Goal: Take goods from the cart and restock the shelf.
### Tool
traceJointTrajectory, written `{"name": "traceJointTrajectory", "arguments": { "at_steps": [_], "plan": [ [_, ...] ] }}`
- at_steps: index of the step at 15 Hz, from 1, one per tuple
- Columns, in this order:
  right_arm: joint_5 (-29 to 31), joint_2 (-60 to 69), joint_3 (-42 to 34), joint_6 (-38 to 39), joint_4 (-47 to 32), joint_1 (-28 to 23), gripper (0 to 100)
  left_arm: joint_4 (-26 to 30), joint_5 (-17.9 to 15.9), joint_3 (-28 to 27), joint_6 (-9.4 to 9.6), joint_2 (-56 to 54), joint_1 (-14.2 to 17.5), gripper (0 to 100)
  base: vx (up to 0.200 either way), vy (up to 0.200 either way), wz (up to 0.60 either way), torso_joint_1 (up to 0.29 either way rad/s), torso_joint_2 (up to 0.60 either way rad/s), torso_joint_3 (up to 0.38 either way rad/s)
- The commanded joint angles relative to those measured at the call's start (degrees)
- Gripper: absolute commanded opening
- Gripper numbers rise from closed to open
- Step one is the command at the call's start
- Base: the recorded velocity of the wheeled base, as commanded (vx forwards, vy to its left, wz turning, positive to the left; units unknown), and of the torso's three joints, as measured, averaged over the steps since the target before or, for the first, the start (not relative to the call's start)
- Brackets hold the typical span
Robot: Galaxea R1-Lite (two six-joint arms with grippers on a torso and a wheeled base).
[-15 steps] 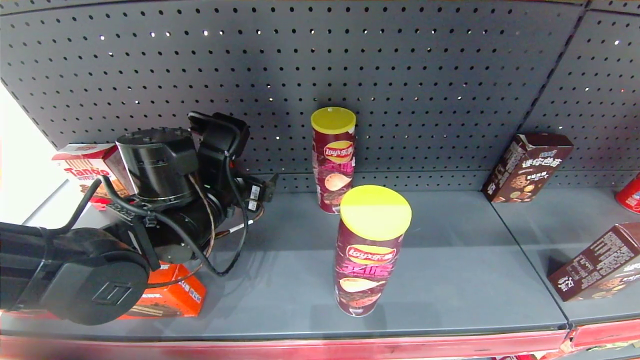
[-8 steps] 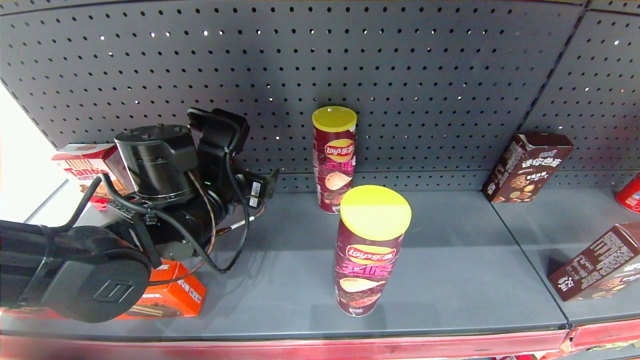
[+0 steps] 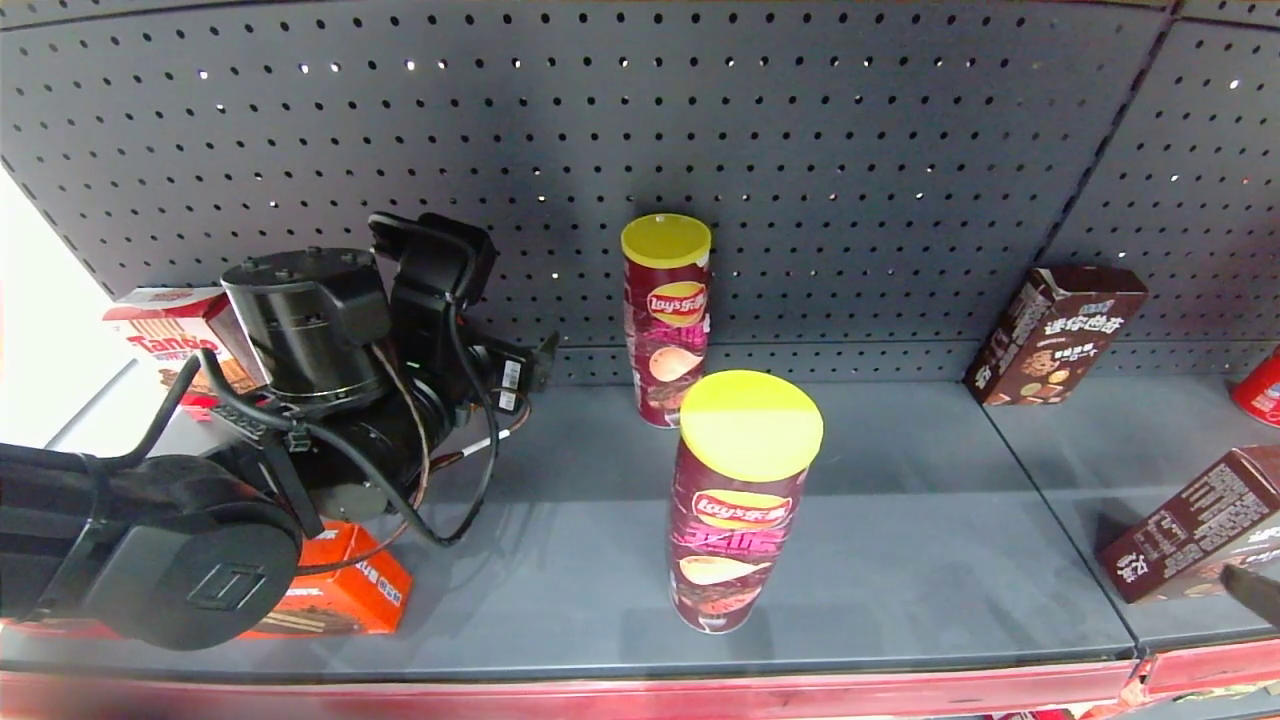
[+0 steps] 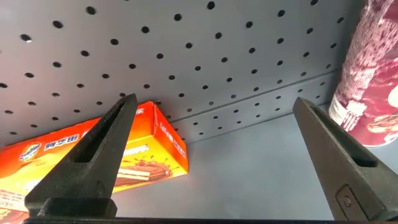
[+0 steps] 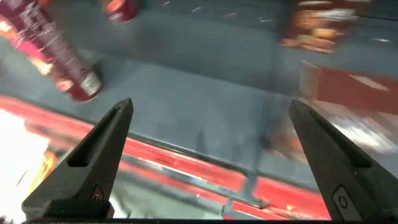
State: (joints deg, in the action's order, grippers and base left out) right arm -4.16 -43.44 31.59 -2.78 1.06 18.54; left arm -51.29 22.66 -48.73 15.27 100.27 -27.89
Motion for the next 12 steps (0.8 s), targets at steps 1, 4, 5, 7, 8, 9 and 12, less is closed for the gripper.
{"name": "traceJointTrajectory", "arguments": {
  "at_steps": [1, 4, 5, 7, 8, 9, 12],
  "plan": [
    [-0.4, -14.0, 1.5, -0.5, 5.4, 8.6, 100, -0.1, 0.0, -0.1, -0.07, 0.0, 0.3, 100, 0.0, 0.0, 0.0, 0.0, 0.0, 0.0],
    [-1.2, -23.3, 5.4, -0.5, 7.9, 14.4, 100, -0.5, 0.2, 0.5, -0.16, 0.0, 0.4, 100, 0.0, 0.0, 0.0, 0.0, 0.0, 0.0],
    [-1.1, -25.5, 6.6, -0.4, 7.9, 15.5, 100, -1.4, 0.2, 0.8, -0.07, 0.1, 0.4, 100, 0.0, 0.0, 0.0, 0.0, 0.0, 0.0],
    [-0.9, -28.9, 8.5, -0.5, 7.8, 17.4, 100, -1.5, 0.2, 0.7, -0.07, 0.2, 0.4, 100, 0.0, 0.0, 0.0, 0.0, 0.0, 0.0],
    [-0.7, -31.4, 9.5, -0.4, 7.9, 18.7, 100, -1.5, 0.2, 1.1, -0.07, 0.0, 0.6, 100, 0.0, 0.0, 0.0, 0.0, 0.0, 0.0],
    [-0.6, -32.5, 9.9, -0.4, 8.0, 19.3, 100, -1.5, 0.2, 1.2, -0.07, -0.2, 1.8, 100, 0.0, 0.0, 0.0, 0.0, 0.0, 0.0],
    [-0.5, -33.7, 9.5, -0.4, 7.9, 19.4, 100, -1.6, 0.2, 2.0, 0.11, -0.3, 2.9, 100, 0.0, 0.0, 0.0, 0.0, 0.0, 0.0]
  ]
}}
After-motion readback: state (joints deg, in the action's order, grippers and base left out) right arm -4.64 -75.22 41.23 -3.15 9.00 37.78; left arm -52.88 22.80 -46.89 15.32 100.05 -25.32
